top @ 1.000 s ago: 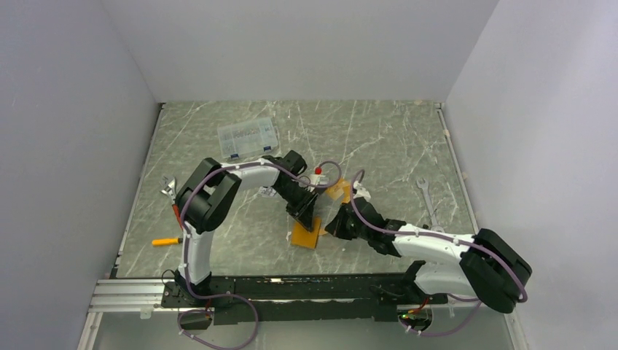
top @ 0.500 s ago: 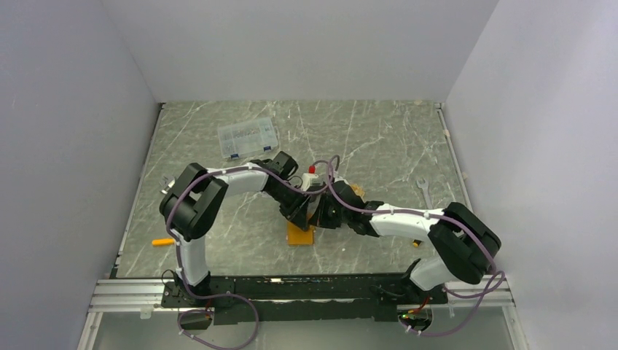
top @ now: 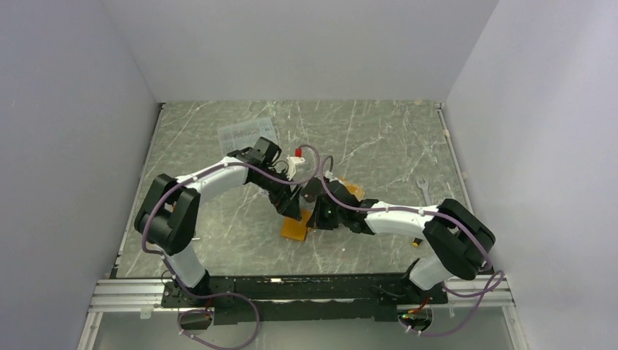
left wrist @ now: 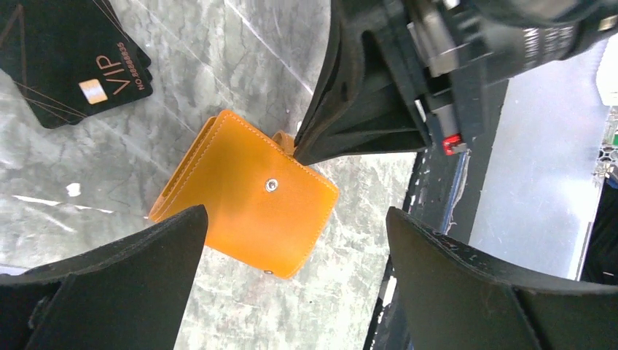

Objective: Put the credit cards into the card holder
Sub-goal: Close the card holder at the center of the board.

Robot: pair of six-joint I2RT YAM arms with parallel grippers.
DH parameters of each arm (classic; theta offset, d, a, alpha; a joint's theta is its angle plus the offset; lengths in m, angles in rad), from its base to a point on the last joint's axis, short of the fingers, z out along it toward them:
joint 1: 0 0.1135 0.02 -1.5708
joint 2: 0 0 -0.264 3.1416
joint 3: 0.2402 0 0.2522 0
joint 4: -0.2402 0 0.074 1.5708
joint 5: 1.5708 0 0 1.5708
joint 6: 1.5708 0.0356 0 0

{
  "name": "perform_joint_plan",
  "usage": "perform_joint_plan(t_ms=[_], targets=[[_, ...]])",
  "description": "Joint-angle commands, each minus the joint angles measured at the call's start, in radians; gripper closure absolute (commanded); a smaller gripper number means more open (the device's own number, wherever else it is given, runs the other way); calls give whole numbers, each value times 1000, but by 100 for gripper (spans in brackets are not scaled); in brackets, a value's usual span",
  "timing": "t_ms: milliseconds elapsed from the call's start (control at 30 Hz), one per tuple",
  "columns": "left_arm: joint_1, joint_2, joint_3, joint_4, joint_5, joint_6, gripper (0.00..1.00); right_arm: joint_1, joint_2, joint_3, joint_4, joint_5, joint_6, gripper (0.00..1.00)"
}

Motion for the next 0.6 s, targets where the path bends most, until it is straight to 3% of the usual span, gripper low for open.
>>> perform_joint_plan(t_ms=[0, 100, 267, 433, 500, 567], targets=[[69, -86, 89, -87, 83, 54, 1, 8, 15, 43, -63, 6, -28, 100], [123, -133, 192, -142, 51, 35, 1, 8, 13, 48, -80, 16, -32, 100], [122, -147, 416, -276, -431, 84, 1, 8, 15, 62, -100, 26, -37, 100], [123, -434, 251, 28, -746, 119, 1, 8, 24, 71, -112, 32, -46, 100], [146, -434, 238, 59, -894, 42, 1, 9, 23, 75, -117, 39, -48, 100], [198, -364, 262, -9, -855, 3, 1, 8, 16, 72, -110, 35, -42, 100]])
